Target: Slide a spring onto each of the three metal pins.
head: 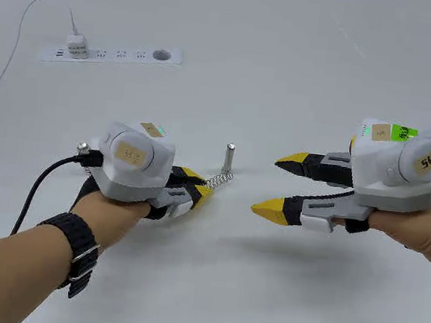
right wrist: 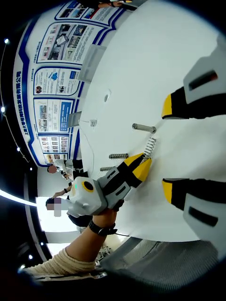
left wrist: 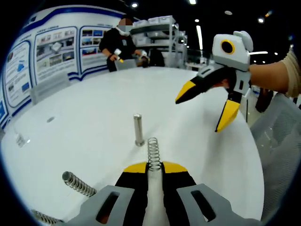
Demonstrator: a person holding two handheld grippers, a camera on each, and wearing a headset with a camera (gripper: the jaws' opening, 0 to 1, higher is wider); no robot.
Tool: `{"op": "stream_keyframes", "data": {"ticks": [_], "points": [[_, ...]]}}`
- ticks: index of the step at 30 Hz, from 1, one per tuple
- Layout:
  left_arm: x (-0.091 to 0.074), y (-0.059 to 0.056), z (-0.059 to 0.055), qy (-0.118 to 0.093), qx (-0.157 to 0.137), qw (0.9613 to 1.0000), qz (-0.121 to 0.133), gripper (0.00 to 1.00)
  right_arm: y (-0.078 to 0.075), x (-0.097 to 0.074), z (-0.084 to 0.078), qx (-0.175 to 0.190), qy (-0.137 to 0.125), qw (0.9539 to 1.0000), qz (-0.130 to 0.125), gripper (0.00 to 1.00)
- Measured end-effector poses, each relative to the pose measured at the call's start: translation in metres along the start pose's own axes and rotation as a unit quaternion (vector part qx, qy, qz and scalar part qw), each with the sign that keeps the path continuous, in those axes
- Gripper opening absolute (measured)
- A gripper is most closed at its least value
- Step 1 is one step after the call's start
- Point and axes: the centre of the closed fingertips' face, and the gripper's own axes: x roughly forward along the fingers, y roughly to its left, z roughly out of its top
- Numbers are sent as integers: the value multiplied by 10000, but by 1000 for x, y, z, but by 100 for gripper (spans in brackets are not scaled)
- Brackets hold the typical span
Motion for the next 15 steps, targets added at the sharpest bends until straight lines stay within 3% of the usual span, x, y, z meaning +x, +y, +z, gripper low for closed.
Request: {"op": "stream_keyframes", "data": {"ticks": [5, 15], "points": [[-11, -10, -1, 62, 273, 9995, -111, 10, 7, 6, 4, -55, -13, 9999, 88, 51], [-32, -15, 2, 34, 470, 9985, -283, 10, 24, 17, 14, -291, 8, 9989, 376, 44]]}}
